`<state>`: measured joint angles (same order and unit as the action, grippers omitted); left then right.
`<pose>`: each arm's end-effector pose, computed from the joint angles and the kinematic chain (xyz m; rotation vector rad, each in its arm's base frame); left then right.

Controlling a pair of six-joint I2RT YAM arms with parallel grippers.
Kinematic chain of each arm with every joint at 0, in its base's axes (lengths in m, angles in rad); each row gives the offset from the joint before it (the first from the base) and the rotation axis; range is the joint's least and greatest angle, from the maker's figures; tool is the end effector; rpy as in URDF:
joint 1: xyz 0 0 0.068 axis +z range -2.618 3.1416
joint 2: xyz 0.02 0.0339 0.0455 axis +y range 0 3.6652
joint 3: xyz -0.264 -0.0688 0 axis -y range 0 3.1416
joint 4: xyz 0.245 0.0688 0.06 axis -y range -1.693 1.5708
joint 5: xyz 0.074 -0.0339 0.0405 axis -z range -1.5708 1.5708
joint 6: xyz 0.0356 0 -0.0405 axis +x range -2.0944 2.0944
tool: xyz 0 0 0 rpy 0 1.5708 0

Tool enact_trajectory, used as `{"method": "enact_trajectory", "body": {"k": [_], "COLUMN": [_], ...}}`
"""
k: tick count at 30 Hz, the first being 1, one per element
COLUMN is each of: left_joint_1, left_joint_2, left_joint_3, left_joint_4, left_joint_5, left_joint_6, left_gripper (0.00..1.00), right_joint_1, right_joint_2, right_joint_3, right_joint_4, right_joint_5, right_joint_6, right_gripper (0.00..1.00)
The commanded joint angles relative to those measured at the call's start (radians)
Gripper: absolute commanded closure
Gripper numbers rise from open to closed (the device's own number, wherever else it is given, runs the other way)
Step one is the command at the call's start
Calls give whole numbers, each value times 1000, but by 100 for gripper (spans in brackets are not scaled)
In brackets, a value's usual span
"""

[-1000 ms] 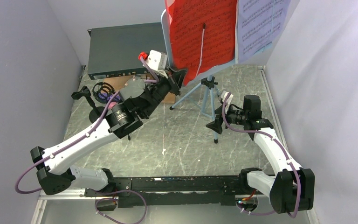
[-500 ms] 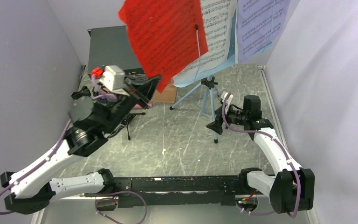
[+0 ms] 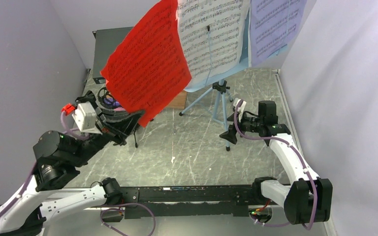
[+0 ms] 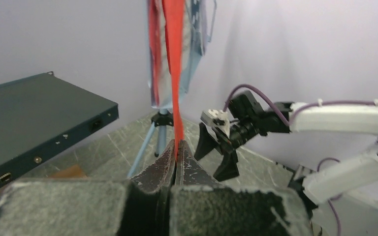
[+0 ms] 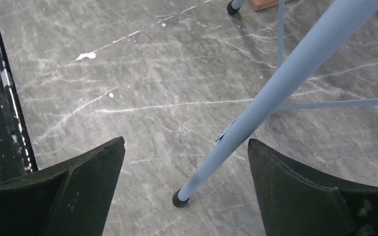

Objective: Pack up the instrument practice props
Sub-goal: Pick up the sheet music from the music stand, then place the sheet music at the center of the board.

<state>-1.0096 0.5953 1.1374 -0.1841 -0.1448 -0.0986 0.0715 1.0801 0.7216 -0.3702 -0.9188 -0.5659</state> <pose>0.0483 -0.0672 0.4776 0.4350 1.1868 -0.8762 0.2148 0.0438 0.2529 -1.0573 1.7770 0.7471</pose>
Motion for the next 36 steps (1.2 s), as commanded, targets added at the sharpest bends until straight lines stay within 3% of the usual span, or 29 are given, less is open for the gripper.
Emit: {"method": "enact_trajectory", "body": {"k": [1, 5, 10, 19, 23, 29, 36], "left_joint_1": [-4, -3, -4, -3, -3, -4, -3], "left_joint_2": [-35, -36, -37, 90, 217, 358, 356], "left_joint_3": [-21, -89, -204, -350, -351, -304, -316], "left_joint_4": [-153, -249, -258, -140, -96, -84, -76], "left_joint_5": [171, 306, 479, 489, 497, 545, 551], "left_joint_6": [-18, -40, -28, -37, -10, 43, 43], "left_gripper": [100, 100, 100, 100, 100, 100, 100], "right_joint_1": [-17, -52, -92, -88, -21, 16, 7], "right_joint_2": [-5, -21, -34, -8, -26, 1, -9], "right_joint_3": [63, 81, 101, 99, 50, 34, 24], "right_joint_4": [-131, -263, -375, -449, -284, -170, 39], "right_joint_5": [-53, -129, -253, -503, -540, -585, -501], "right_joint_6": [-187, -331, -435, -420, -231, -92, 142], "right_gripper": [1, 0, 0, 0, 0, 0, 1]}}
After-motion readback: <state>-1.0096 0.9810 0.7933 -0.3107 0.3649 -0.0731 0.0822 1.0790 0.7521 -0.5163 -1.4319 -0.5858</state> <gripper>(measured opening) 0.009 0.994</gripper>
